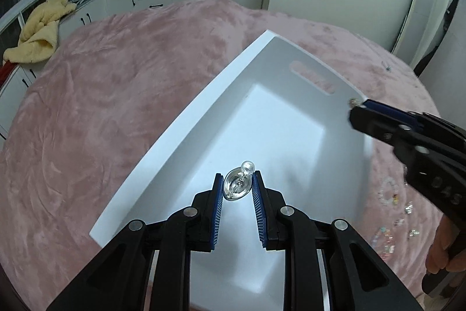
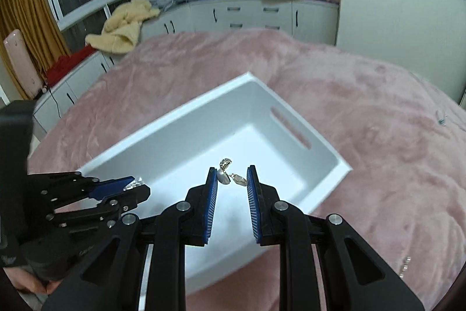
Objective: Organize jewelry
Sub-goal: 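Carry both pieces over the white tray and open both grippers to drop them, then move both grippers back toward the remaining jewelry on the bed, then grasp the colorful bead bracelet with the left gripper while the right grasps pearl earrings, then carry bracelet and pearl earrings into the white tray and open both grippers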
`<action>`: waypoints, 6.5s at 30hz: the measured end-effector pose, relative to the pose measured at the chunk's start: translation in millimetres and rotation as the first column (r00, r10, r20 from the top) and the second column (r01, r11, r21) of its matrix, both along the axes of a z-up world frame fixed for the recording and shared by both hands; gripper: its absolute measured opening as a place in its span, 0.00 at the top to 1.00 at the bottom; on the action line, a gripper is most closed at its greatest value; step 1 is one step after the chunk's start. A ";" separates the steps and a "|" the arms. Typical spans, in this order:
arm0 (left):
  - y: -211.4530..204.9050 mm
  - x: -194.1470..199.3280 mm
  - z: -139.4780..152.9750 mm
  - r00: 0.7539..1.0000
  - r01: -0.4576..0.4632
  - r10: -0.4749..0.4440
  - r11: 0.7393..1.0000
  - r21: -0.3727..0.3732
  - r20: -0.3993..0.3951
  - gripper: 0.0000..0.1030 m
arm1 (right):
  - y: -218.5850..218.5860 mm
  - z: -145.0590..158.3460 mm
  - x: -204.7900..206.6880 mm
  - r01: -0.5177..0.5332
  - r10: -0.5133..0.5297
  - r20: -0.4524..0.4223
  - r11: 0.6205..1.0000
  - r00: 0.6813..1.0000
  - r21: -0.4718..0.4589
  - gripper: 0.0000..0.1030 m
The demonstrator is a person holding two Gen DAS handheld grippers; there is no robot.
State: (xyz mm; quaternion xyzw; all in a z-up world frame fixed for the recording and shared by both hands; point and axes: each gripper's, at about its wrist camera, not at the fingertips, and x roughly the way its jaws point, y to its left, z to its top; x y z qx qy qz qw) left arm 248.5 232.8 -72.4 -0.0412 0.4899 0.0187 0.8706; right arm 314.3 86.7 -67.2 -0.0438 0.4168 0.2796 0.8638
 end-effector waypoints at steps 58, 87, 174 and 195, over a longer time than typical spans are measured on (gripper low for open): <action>-220.8 -117.9 43.4 0.912 0.284 -0.317 0.946 0.157 0.259 0.11 | -291.1 5.5 -159.0 0.230 -0.203 0.196 0.965 0.959 -0.126 0.29; -252.4 -82.9 -105.9 0.931 0.364 -0.361 0.920 0.144 -0.047 0.29 | -274.6 -142.4 -135.6 0.112 -0.139 -0.059 0.939 0.989 -0.326 0.41; -43.6 -55.9 105.3 0.970 0.091 -0.118 0.987 0.133 0.212 0.88 | -63.2 69.1 -75.5 -0.091 0.091 0.239 0.996 0.967 -0.010 0.88; -4.7 -6.7 23.6 0.995 0.049 -0.056 0.994 0.094 0.081 0.88 | 13.9 9.2 -7.7 -0.155 0.154 0.077 0.988 0.985 0.001 0.88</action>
